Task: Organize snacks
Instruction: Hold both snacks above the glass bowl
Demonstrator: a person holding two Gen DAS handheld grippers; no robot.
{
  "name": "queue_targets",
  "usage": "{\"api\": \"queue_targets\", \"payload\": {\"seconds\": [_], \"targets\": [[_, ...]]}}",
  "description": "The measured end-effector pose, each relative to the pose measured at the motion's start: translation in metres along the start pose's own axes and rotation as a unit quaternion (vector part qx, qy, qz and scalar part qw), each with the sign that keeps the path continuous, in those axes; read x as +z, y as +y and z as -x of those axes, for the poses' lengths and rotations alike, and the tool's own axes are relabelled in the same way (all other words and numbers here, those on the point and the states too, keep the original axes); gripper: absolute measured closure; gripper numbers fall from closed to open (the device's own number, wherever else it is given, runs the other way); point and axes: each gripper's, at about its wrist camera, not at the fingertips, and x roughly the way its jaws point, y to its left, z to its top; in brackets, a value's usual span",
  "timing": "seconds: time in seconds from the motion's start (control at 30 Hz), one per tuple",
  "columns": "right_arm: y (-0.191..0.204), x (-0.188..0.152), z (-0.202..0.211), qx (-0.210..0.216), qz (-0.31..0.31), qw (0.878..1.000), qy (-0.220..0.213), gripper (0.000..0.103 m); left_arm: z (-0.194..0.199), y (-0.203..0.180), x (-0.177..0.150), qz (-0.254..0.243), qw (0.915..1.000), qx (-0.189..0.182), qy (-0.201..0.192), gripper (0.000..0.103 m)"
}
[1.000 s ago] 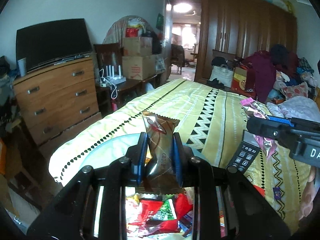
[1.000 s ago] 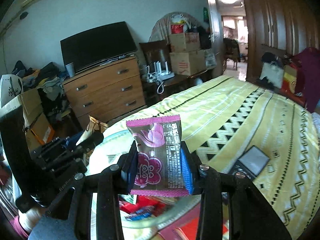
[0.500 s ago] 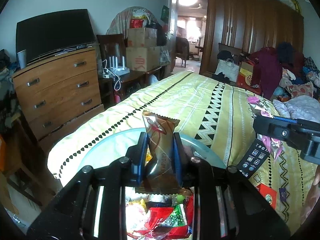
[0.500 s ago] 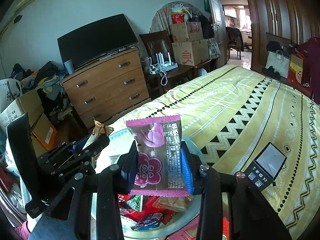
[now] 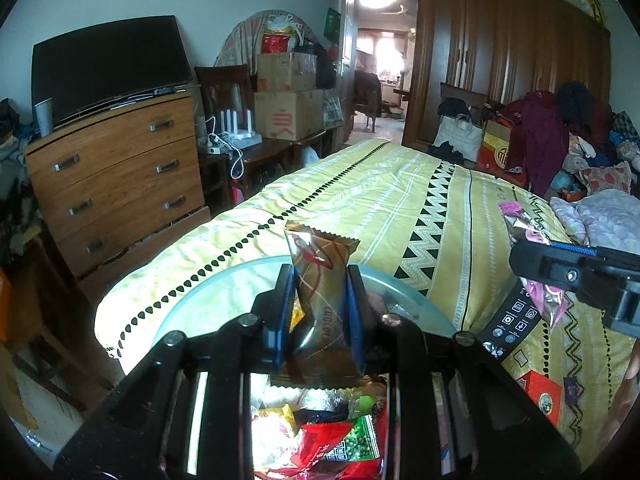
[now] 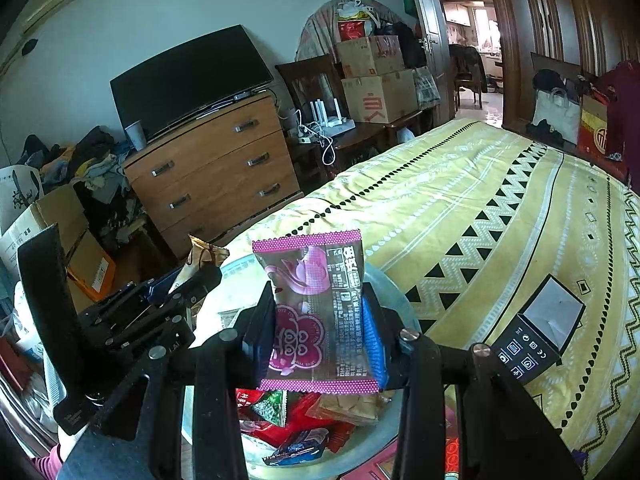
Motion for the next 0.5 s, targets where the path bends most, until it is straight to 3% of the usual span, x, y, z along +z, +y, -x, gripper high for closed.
{"api": "queue_targets", "payload": {"seconds": [0.5], "targets": [[0.0003, -0.0012, -0.0006, 0.0, -0.001, 1.0, 0.001, 0.061, -0.0041, 0.0026, 0.0011, -0.002, 1.0, 0.0, 0.001, 0.078]]}}
